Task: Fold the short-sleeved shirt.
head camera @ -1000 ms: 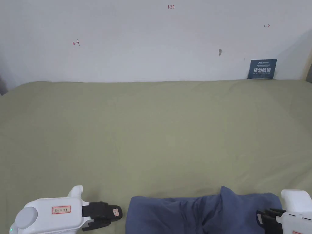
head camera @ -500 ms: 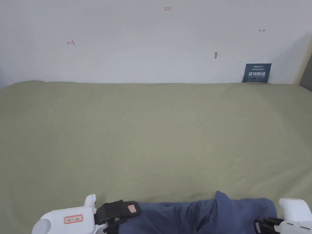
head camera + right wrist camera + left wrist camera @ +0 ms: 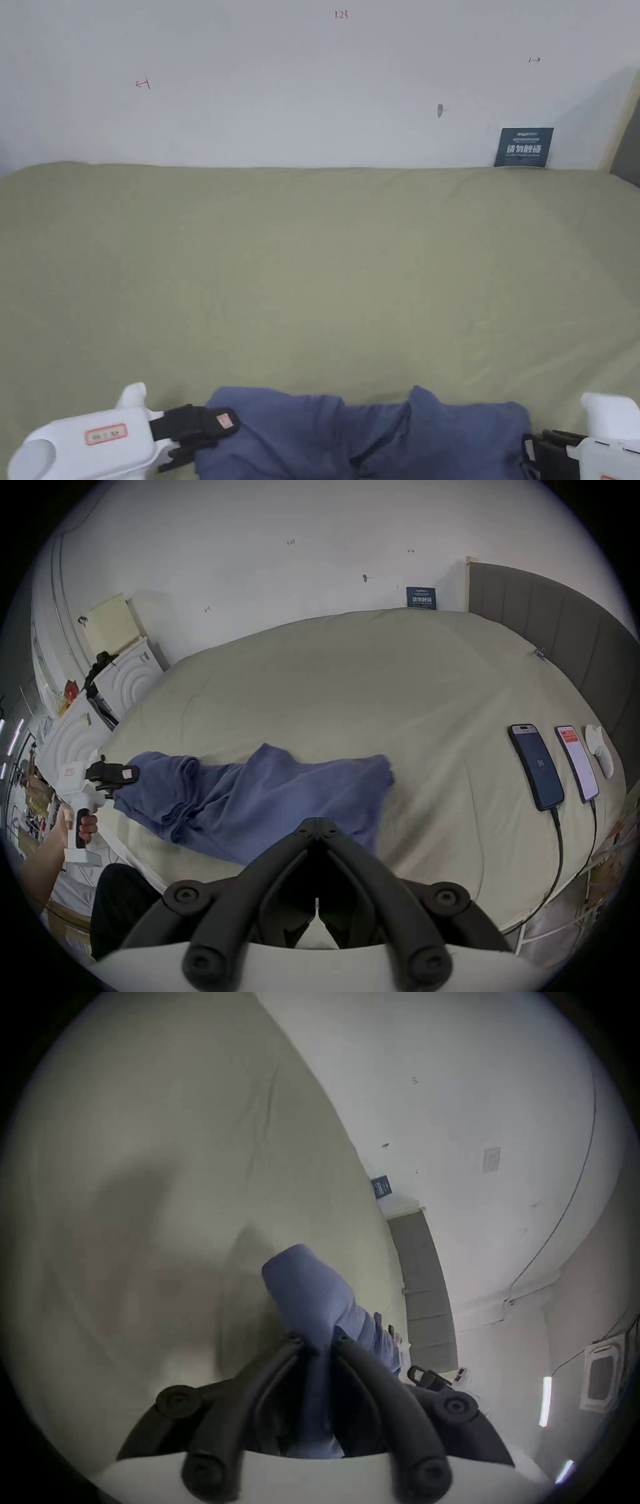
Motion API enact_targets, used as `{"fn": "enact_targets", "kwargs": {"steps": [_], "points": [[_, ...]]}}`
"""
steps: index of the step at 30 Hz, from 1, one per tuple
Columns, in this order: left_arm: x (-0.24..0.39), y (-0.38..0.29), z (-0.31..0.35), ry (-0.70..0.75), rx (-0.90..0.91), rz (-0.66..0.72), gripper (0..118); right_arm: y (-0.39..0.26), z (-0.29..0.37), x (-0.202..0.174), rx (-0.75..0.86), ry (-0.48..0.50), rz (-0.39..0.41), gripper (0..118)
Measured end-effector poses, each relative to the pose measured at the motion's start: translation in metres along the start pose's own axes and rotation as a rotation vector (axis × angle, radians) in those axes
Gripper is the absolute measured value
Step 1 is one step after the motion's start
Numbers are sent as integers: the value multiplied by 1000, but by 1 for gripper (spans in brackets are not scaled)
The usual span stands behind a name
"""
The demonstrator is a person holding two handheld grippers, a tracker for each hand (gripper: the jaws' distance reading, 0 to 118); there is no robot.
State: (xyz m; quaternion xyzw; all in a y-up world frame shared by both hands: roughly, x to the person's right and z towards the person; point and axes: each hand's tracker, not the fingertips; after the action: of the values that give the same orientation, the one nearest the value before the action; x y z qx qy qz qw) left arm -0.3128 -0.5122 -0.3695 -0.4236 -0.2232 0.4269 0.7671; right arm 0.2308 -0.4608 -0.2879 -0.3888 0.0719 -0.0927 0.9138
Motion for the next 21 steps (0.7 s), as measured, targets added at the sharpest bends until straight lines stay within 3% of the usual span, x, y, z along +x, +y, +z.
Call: {"fn": "enact_targets", "kwargs": {"steps": [4,8,15,21], "points": [[27,15,42,143,38,-75,10,0,-1,-2,1,6,-8,0],[55,18,65,279,82,-16,10,-2,-4,-8,-11,8,9,0],[121,-13,31,212,83,-162,10,-3,-6,-11,-23,15,20,0],[165,-42,-55,75,-55,-251,10,-2,-5,-1,-27,10,-15,0]]}}
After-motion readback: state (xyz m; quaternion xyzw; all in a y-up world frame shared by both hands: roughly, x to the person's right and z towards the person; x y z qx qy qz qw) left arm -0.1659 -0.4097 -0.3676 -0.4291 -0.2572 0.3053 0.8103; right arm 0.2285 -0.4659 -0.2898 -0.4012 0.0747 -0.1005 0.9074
